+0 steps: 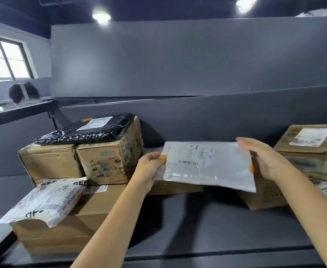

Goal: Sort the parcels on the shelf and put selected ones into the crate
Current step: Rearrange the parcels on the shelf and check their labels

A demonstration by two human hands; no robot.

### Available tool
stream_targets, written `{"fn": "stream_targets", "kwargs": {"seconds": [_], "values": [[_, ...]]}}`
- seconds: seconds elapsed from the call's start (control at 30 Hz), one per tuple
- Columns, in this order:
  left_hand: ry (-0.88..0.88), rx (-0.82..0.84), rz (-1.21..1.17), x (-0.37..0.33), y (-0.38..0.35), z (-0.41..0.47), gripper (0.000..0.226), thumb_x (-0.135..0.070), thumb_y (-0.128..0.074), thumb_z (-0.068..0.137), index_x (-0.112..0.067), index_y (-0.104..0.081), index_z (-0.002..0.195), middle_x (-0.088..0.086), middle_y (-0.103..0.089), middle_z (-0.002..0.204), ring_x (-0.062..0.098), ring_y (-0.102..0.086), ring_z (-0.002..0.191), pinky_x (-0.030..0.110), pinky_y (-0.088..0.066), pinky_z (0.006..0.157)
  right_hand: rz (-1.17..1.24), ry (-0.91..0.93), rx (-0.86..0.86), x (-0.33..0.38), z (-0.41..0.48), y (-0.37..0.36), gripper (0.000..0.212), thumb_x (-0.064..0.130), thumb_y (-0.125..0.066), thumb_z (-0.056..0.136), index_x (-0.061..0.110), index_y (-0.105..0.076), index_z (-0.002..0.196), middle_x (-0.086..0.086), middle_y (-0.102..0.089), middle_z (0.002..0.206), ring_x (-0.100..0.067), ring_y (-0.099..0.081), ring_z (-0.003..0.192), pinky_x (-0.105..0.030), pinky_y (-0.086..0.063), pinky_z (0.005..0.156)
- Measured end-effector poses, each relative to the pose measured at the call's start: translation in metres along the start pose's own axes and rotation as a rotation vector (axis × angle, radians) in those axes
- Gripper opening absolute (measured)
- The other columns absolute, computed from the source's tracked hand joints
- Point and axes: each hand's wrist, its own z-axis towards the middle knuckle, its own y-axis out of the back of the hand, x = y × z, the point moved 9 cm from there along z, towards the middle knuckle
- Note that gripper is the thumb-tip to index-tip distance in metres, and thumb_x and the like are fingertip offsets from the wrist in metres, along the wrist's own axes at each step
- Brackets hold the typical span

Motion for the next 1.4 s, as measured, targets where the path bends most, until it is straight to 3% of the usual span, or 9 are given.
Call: {"fn": "stream_targets", "kwargs": {"seconds": [0.13,0.27,0.37,0.43,0.57,0.77,1.0,1.2,1.4], "values": [[0.002,-0.173,-0.129,0.006,0.012,0.01,0.02,0.003,-0.052,0.093,-0.006,-0.05,0.111,0.009,-0.064,0.087,0.018,-0.063,0.073,0.032,-0.053,0.065,0.237,-0.117,0.094,-0.03,-0.001,-0.021,0.029,0.008,-0.052,0.094,0.018,-0.054,0.12,-0.008,-0.066,0.11,-0.027,-0.071,0.087,-0.035,-0.06,0.063],[-0.028,-0.164,0.03,0.001,0.01,0.021,0.041,-0.001,-0.056,0.091,0.001,-0.045,0.131,0.018,-0.063,0.117,0.028,-0.064,0.099,0.038,-0.053,0.086,0.204,-0.069,0.072,-0.035,0.007,-0.04,0.038,-0.003,-0.047,0.095,0.017,-0.048,0.128,-0.012,-0.065,0.113,-0.027,-0.069,0.089,-0.036,-0.06,0.073],[-0.132,-0.152,0.349,-0.015,0.007,0.017,0.062,-0.016,-0.058,0.093,-0.004,-0.029,0.146,0.011,-0.047,0.138,0.026,-0.048,0.126,0.034,-0.039,0.104,-0.187,0.035,0.005,-0.033,0.02,-0.049,0.041,0.008,-0.053,0.094,0.016,-0.046,0.134,-0.006,-0.052,0.139,-0.022,-0.058,0.115,-0.038,-0.043,0.103],[-0.219,-0.077,0.709,-0.022,-0.003,0.018,0.068,-0.032,-0.057,0.093,-0.01,-0.025,0.149,0.007,-0.033,0.153,0.026,-0.035,0.139,0.037,-0.032,0.111,-0.518,0.116,-0.021,-0.03,0.03,-0.058,0.058,0.016,-0.057,0.093,0.015,-0.033,0.147,0.0,-0.03,0.154,-0.018,-0.033,0.14,-0.031,-0.023,0.113],[-0.236,0.206,1.341,0.005,-0.025,0.026,0.042,-0.027,-0.044,0.093,-0.017,-0.049,0.134,0.005,-0.038,0.149,0.026,-0.032,0.141,0.036,-0.03,0.113,-0.946,0.25,0.169,-0.044,0.037,-0.102,0.046,0.028,-0.053,0.093,0.027,-0.045,0.139,0.005,-0.027,0.156,-0.013,-0.023,0.144,-0.04,-0.013,0.119],[-0.221,0.171,1.468,0.02,-0.026,0.043,0.058,-0.008,-0.033,0.096,-0.028,-0.026,0.149,0.0,-0.01,0.162,0.023,-0.005,0.149,0.043,-0.011,0.121,-1.286,0.244,0.225,-0.068,0.035,-0.125,0.047,0.046,-0.034,0.098,0.046,-0.028,0.144,0.02,-0.011,0.158,-0.016,0.001,0.148,-0.047,0.009,0.117],[-0.188,0.107,1.534,0.03,-0.017,0.07,0.05,-0.034,-0.022,0.1,-0.034,-0.021,0.15,-0.003,-0.009,0.162,0.022,0.001,0.149,0.046,0.003,0.12,-1.24,0.2,0.275,-0.073,0.05,-0.128,0.052,0.046,-0.034,0.097,0.046,-0.02,0.147,0.019,0.0,0.159,-0.014,0.014,0.147,-0.047,0.015,0.116],[-0.224,0.05,1.529,0.029,-0.021,0.09,0.047,-0.036,-0.033,0.097,-0.021,-0.039,0.142,0.006,-0.051,0.14,0.026,-0.046,0.128,0.039,-0.036,0.107,-1.073,0.169,-0.056,-0.038,0.054,-0.042,0.057,0.046,-0.043,0.094,0.033,-0.026,0.148,0.005,-0.015,0.159,-0.025,-0.008,0.146,-0.045,-0.007,0.119],[-0.271,0.062,1.717,0.03,-0.045,0.103,0.043,-0.032,-0.031,0.098,-0.014,-0.04,0.136,0.017,-0.047,0.139,0.034,-0.049,0.123,0.039,-0.043,0.098,-0.948,0.047,-0.602,-0.001,0.03,0.116,0.062,0.035,-0.058,0.09,0.018,-0.034,0.145,-0.012,-0.026,0.152,-0.035,-0.025,0.139,-0.048,-0.026,0.113]]}}
